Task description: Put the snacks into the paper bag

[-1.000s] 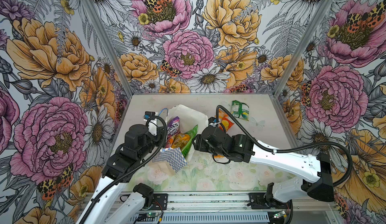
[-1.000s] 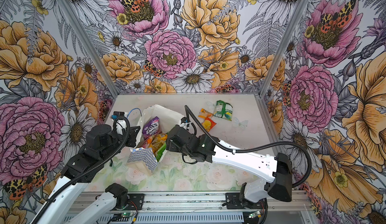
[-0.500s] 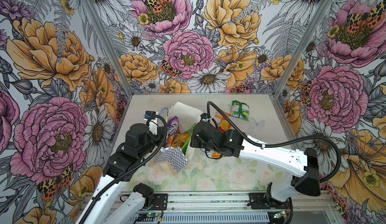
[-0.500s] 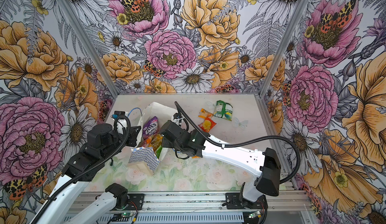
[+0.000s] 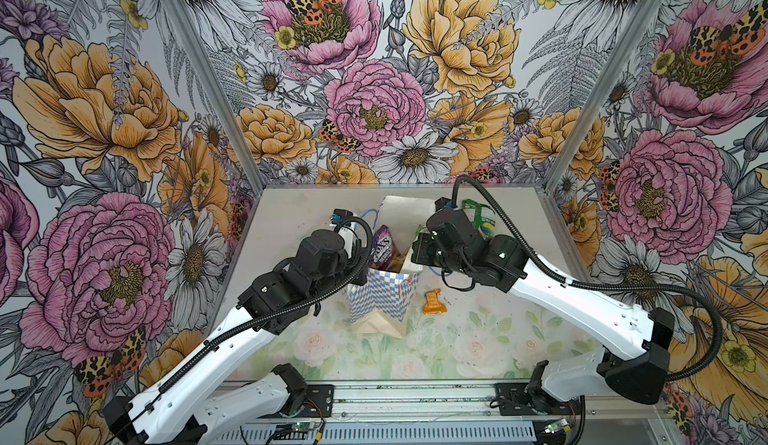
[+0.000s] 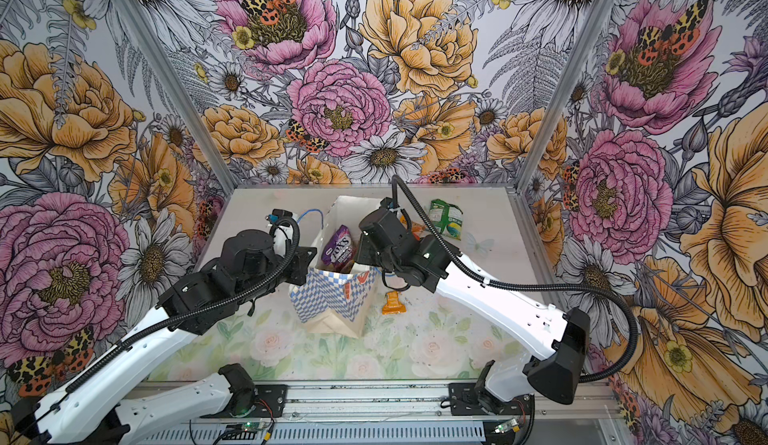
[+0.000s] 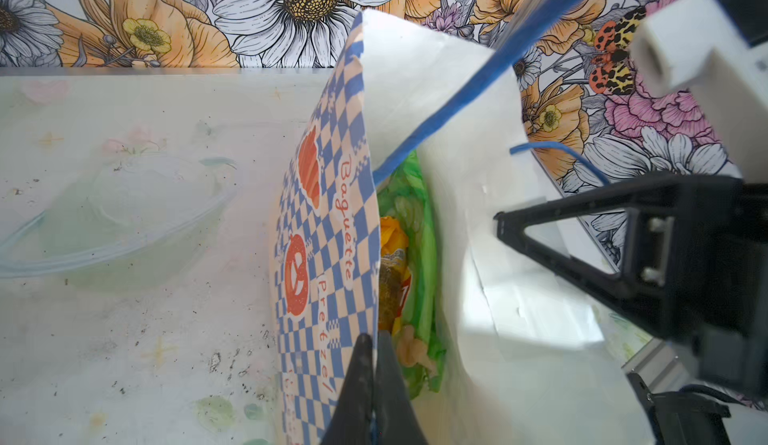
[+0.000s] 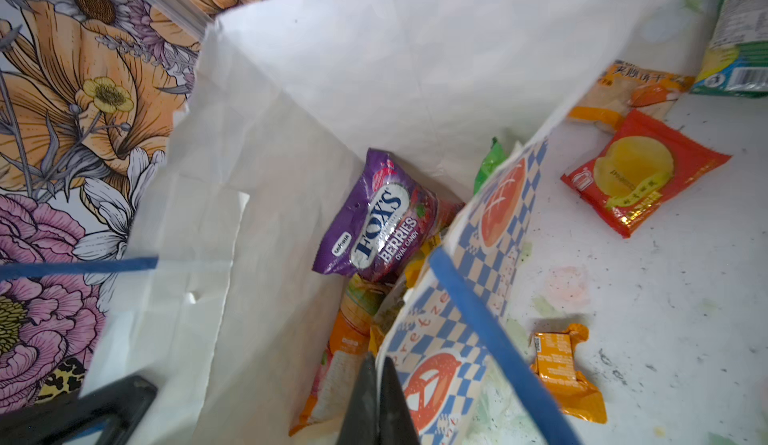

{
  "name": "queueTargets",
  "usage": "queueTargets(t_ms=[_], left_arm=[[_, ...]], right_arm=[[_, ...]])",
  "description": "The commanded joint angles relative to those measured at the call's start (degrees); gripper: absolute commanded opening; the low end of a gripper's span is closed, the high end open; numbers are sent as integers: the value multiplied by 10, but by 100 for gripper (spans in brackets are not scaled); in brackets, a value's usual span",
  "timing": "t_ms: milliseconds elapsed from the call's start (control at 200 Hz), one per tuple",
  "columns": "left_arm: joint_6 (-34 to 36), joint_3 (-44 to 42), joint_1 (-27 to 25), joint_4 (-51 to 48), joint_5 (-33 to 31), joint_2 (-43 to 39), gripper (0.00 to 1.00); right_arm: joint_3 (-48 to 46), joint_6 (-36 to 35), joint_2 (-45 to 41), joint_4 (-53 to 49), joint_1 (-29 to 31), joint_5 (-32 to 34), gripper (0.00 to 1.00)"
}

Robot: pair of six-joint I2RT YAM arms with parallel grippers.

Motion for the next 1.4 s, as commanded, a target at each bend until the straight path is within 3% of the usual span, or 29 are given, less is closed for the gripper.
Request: queueTargets(t_ms=[0,425,550,701,1131,1251,1396], left_arm=[[-70,23,-8,66,-37,-20,0],[-147,-46,-9,64,-77,-75,0],[-176,-68,-10,50,-126,-97,0],[-190,-79,-10,19,-170,-113,0],[-177,-78,-8,30,-129,-118,0],[-178,-77,-12,36,-116,-115,0],[-174,-69,-33,42,-120,-103,0]], right_arm=[[17,-29,-15,38,-24,-40,0],[29,-48,42,33,-29,-98,0],[58,-67,66,18,-12,-123,0],[89,-78,84,-40,5,-105,0],[152,-94,95,-62,9,-92,46],[184,-102,108,-99,15,-57,53],[212,-107,128,-141,21,-33,54]])
